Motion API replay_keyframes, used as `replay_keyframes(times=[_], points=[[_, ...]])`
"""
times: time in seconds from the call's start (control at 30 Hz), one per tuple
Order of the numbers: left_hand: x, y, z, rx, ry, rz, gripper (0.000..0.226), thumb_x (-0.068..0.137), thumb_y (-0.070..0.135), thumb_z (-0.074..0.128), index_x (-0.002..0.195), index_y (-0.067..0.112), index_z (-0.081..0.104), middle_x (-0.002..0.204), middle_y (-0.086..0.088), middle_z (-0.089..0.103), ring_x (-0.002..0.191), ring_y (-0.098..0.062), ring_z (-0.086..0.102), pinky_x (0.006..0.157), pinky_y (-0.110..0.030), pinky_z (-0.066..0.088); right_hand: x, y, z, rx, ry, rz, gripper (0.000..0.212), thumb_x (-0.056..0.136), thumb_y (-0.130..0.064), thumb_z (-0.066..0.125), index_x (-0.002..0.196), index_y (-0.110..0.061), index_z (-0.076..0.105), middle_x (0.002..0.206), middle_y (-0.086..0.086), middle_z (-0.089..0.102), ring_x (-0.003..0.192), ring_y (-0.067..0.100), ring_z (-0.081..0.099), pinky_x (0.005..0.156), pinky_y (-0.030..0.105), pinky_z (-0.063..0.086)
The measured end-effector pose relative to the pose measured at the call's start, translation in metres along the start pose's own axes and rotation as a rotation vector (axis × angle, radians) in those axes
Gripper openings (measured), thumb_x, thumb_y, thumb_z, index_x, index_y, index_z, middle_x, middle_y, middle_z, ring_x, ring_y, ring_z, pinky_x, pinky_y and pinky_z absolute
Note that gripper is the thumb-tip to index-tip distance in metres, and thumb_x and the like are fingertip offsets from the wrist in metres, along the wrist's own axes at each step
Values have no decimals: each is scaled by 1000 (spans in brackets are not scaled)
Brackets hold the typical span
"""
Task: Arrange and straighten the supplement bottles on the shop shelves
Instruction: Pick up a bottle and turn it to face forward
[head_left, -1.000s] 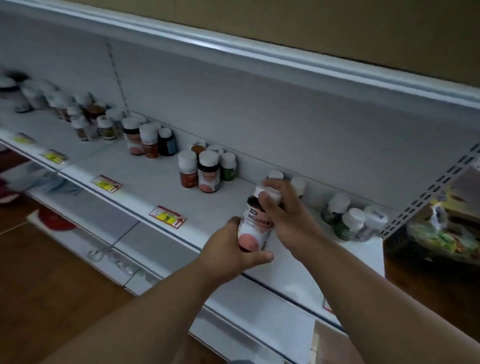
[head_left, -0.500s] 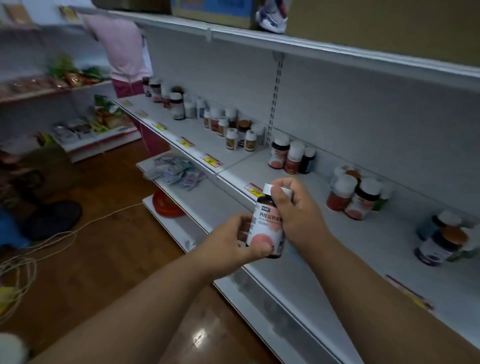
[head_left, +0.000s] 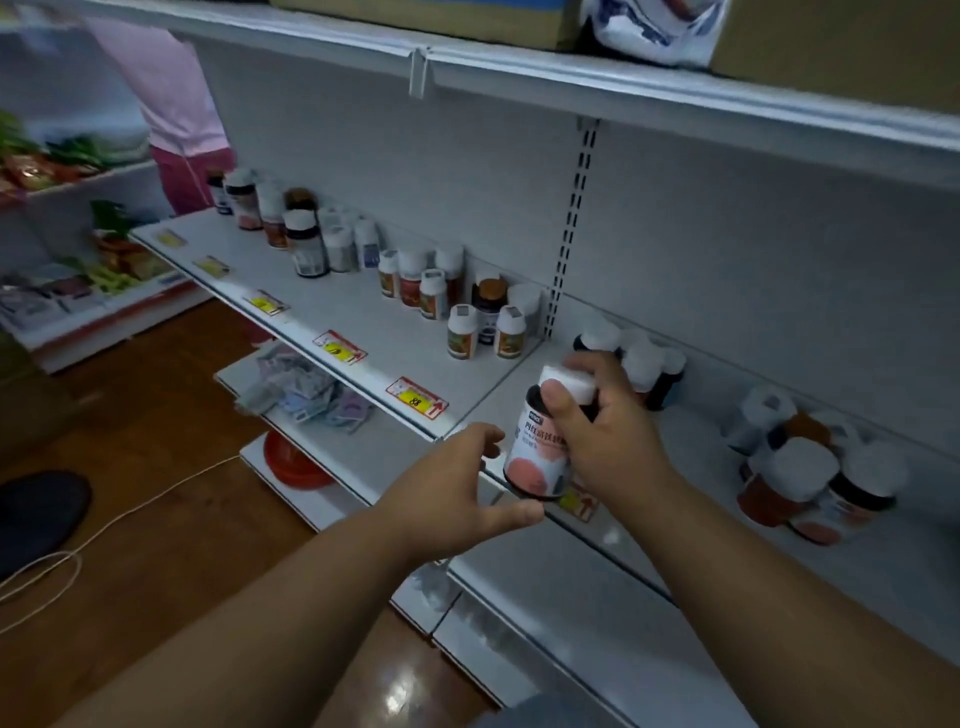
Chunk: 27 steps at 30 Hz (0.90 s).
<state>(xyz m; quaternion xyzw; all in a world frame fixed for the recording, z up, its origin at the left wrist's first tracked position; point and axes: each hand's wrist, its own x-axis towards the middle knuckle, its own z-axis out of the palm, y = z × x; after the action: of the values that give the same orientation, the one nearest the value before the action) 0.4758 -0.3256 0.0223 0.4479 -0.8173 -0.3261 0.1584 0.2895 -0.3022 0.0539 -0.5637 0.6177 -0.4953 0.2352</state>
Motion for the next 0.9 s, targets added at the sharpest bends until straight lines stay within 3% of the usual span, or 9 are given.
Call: replay_keyframes(times=[0.07, 0.13, 0.27, 0.37, 0.47, 0.57, 0.7, 0.83, 0.9], points=[[24, -12, -6, 85, -4, 63, 92, 62, 81, 59, 135, 31, 37, 131, 11, 50, 113, -7, 50, 92, -27, 45, 19, 4, 2, -50, 29, 62, 30, 72, -66, 56, 98, -59, 44, 97, -33, 56, 86, -16, 55, 59, 7, 44], [51, -22, -9, 129, 11, 130, 86, 66, 78, 60, 133, 28, 40, 129, 7, 52, 112, -10, 50, 90, -27, 44, 35, 8, 8, -59, 67, 128, 38, 64, -65, 61, 97, -60, 43, 97, -30, 57, 84, -21, 52, 55, 5, 42], [110, -43, -2, 184, 5, 292, 82, 67, 68, 69, 129, 19, 47, 123, -4, 57, 110, -22, 55, 90, -32, 47, 58, 27, 23, -169, 116, 166, 48, 75, -50, 71, 109, -58, 38, 110, -26, 51, 89, -13, 50, 69, 5, 36], [135, -59, 14, 185, -10, 400, 80, 66, 64, 72, 123, 10, 54, 112, -10, 60, 100, -30, 57, 81, -34, 47, 57, 48, 36, -243, 141, 216, 67, 82, -44, 70, 139, -36, 37, 126, -19, 42, 110, -4, 40, 91, 16, 32], [148, -72, 26, 206, -33, 487, 85, 64, 74, 61, 114, 6, 59, 104, -8, 62, 96, -29, 57, 77, -35, 46, 46, 62, 51, -253, 129, 300, 69, 84, -44, 68, 143, -35, 34, 131, -19, 41, 117, -2, 39, 93, 17, 30], [151, -85, 32, 271, -43, 572, 89, 67, 79, 50, 115, 5, 59, 106, -9, 61, 100, -29, 55, 83, -37, 45, 38, 63, 61, -268, 144, 299, 68, 84, -44, 66, 143, -36, 33, 131, -22, 37, 118, -7, 35, 92, 8, 27], [153, -92, 36, 418, -89, 615, 99, 72, 86, 37, 131, 7, 50, 124, -8, 54, 118, -28, 46, 99, -38, 36, 38, 56, 63, -325, 116, 290, 67, 87, -41, 64, 145, -30, 31, 134, -18, 35, 114, -14, 29, 89, -5, 23], [154, -92, 38, 452, -55, 595, 96, 71, 84, 40, 130, 9, 49, 124, -5, 52, 118, -26, 44, 100, -36, 34, 42, 54, 58, -384, 85, 296, 64, 90, -37, 63, 145, -30, 31, 145, -8, 39, 122, -1, 36, 96, 16, 30], [155, -90, 39, 413, -15, 593, 91, 69, 83, 44, 121, 9, 54, 114, -5, 54, 110, -27, 48, 93, -36, 37, 44, 55, 59, -395, 96, 281, 64, 90, -36, 63, 145, -29, 32, 145, -7, 39, 123, 1, 37, 96, 17, 30]])
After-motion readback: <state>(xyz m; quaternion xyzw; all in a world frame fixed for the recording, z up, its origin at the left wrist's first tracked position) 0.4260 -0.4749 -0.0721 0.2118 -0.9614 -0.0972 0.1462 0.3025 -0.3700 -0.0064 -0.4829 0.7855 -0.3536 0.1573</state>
